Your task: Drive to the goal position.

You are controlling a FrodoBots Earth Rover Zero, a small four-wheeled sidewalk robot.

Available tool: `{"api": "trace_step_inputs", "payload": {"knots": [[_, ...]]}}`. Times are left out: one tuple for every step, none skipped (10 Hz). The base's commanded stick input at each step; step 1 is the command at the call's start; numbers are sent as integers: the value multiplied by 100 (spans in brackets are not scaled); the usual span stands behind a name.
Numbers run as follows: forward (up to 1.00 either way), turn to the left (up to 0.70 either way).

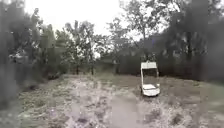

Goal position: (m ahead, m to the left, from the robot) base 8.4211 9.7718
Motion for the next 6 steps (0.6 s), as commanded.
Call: {"api": "trace_step_inputs", "payload": {"knots": [[70,0],[70,0],[70,0],[70,0],[70,0],[70,0]]}}
